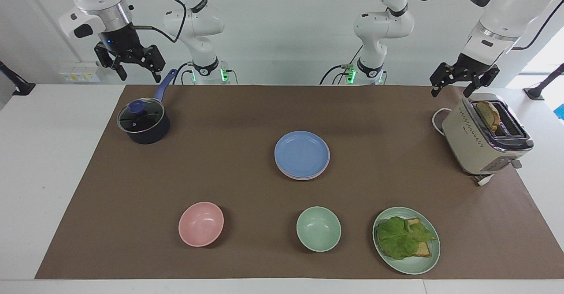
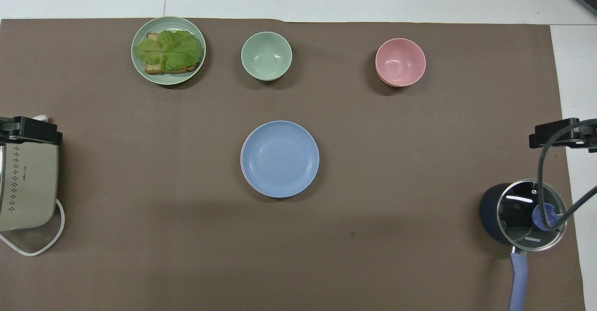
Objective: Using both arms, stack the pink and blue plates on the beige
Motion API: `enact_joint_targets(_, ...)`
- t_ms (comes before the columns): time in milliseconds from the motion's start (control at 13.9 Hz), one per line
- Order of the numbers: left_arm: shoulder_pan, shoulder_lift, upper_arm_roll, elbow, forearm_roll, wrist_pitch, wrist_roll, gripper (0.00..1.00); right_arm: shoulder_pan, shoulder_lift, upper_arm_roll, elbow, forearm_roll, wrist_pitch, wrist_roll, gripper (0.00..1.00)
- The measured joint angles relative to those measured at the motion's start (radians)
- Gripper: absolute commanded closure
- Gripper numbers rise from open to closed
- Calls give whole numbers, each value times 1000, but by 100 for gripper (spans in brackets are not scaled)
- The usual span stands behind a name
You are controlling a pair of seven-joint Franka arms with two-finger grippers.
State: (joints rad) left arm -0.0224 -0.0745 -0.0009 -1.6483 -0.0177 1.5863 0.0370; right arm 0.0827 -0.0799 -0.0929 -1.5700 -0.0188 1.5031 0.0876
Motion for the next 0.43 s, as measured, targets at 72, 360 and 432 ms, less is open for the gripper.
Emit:
enact_joint_targets(72, 0, 0, 0, 0, 0, 0, 0, 0, 0, 0, 0, 0, 0, 0, 0, 0)
enact_joint_targets(360, 0, 0, 0, 0, 0, 0, 0, 0, -8, 0, 0, 0, 0, 0, 0, 0)
enact_joint_targets(432, 0, 0, 0, 0, 0, 0, 0, 0, -9, 0, 0, 0, 0, 0, 0, 0)
